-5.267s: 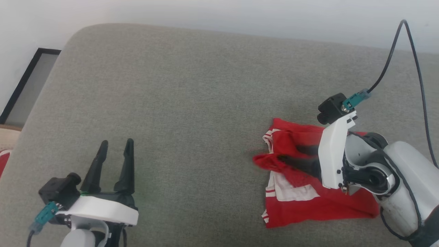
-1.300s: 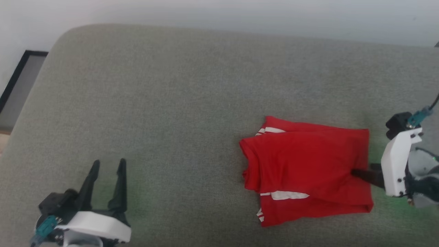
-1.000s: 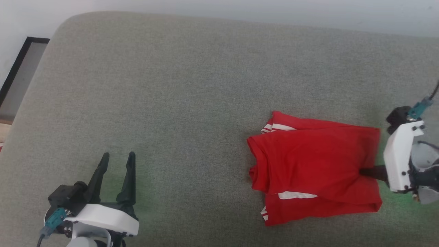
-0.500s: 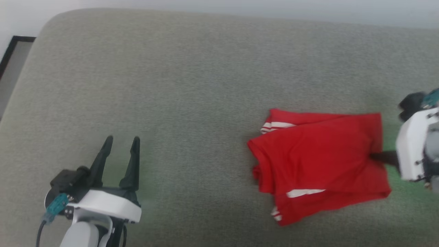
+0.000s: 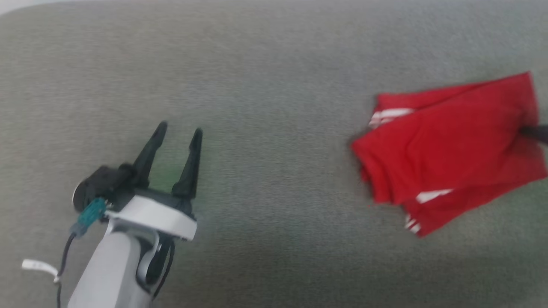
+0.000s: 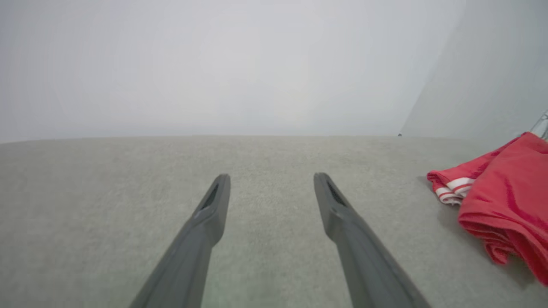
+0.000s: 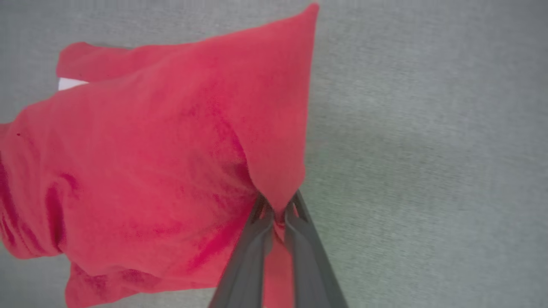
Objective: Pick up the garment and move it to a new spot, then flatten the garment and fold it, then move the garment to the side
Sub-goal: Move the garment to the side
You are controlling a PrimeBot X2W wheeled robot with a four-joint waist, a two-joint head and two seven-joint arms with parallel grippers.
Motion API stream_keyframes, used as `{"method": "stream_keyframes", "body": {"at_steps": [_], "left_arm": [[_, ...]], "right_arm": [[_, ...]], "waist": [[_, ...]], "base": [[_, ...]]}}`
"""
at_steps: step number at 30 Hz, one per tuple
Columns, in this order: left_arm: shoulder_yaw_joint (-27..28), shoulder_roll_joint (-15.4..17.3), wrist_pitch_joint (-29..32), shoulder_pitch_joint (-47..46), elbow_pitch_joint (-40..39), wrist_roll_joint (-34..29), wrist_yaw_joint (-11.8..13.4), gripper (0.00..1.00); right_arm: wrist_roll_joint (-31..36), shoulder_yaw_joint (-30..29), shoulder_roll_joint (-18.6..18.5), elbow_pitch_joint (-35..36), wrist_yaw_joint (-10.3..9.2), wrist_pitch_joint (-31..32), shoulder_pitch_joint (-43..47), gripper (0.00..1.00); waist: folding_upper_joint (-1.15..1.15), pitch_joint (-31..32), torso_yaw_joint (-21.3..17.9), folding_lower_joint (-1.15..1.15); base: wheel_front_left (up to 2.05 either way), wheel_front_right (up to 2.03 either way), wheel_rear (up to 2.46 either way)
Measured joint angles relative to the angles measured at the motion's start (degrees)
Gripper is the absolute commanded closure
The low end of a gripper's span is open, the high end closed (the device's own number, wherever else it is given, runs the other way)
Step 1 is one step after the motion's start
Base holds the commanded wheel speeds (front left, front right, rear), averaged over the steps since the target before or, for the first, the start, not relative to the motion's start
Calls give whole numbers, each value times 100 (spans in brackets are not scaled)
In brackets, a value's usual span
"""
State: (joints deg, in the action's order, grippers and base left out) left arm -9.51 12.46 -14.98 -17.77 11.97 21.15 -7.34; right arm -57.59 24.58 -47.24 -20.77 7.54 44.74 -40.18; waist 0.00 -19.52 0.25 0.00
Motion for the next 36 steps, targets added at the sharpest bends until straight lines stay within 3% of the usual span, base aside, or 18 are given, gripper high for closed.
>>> {"method": "stream_keyframes", "body": {"at_steps": [15,25,31,36], "left_arm": [[-998,36,0,-1333,189,-75,0,0],[-1496,93,0,-1986,358,-3,0,0],[-1671,120,-2,-2242,365,31,0,0],[-1763,97,-9,-2357,350,57,-2,0]], "right_arm": [[514,42,-715,-647,0,-1204,-1098,100],[1013,247,-1140,-1486,0,-2102,-1663,100],[1516,405,-1241,-2101,1,-2537,-2025,100],[1683,402,-978,-2746,0,-2733,-2252,100]], "waist": [[0,-809,-826,0],[0,-1334,-1049,0],[0,-1570,-1019,0],[0,-1700,-912,0]], "base": [[0,0,0],[0,0,0],[0,0,0],[0,0,0]]}}
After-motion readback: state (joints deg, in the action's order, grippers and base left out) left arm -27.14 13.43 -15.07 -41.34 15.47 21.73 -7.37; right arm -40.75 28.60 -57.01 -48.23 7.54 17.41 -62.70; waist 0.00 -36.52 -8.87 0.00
